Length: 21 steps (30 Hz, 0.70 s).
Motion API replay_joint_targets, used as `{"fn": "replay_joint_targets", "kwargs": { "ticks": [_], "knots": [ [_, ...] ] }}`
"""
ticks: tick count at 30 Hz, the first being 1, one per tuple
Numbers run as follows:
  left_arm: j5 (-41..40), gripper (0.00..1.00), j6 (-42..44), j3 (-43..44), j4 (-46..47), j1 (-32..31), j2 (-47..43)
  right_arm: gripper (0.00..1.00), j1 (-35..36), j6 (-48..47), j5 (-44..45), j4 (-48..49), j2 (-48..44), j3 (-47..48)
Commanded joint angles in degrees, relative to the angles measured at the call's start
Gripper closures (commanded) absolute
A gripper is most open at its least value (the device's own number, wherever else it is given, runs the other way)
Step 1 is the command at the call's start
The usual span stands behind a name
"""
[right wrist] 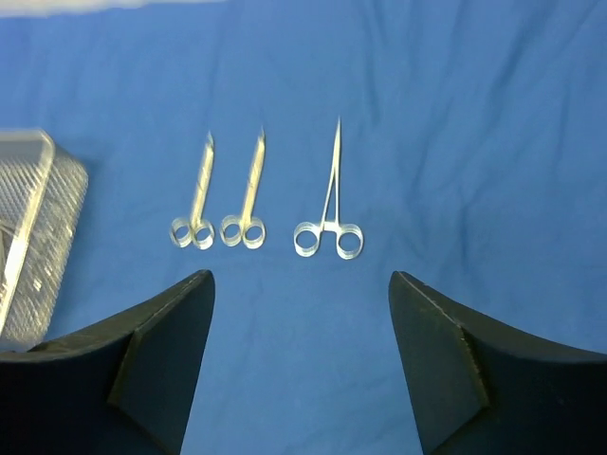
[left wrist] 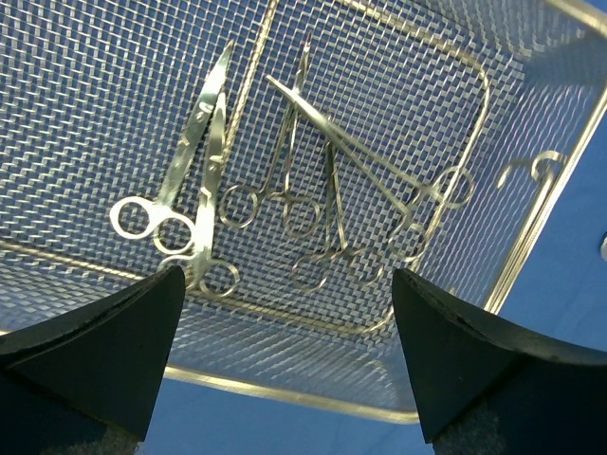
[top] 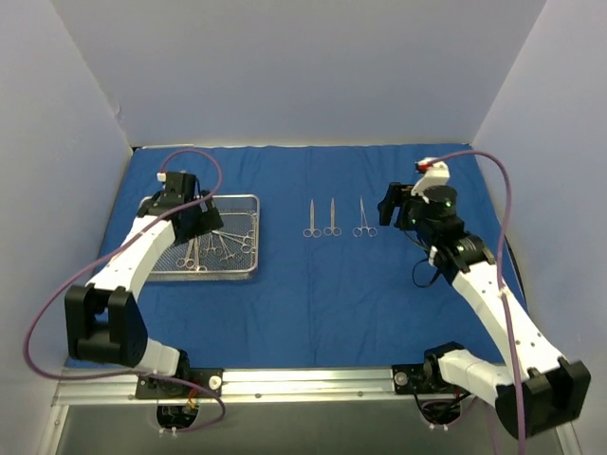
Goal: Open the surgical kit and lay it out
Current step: Pick up the medical item from the container.
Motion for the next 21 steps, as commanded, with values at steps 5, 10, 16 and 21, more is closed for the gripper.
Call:
{"fn": "replay_joint_targets", "kwargs": {
  "ticks": [5, 10, 16, 21],
  "knots": [
    [-2.6, 0.10, -16.0, 6.5, 0.3, -0.9, 7.1, 0.22, 0.2, -1.6, 2.8, 12.7, -13.8, -10.3],
    [-9.1, 0.26, -24.1, 11.4, -2.7, -5.1, 13.2, 0.21, 0.2, -1.8, 2.2, 13.2, -14.1, -12.0],
    [-12.3, 0.37, -30.8, 16.8, -5.3, -6.8, 19.6, 0.21, 0.2, -1.4, 1.8, 13.7, -14.0, -13.0],
    [-12.2, 0.43, -34.9, 20.4, -7.6, -8.3, 24.5, 0.22, 0.2, -1.3, 1.8, 13.8, -14.1, -13.4]
  ]
}}
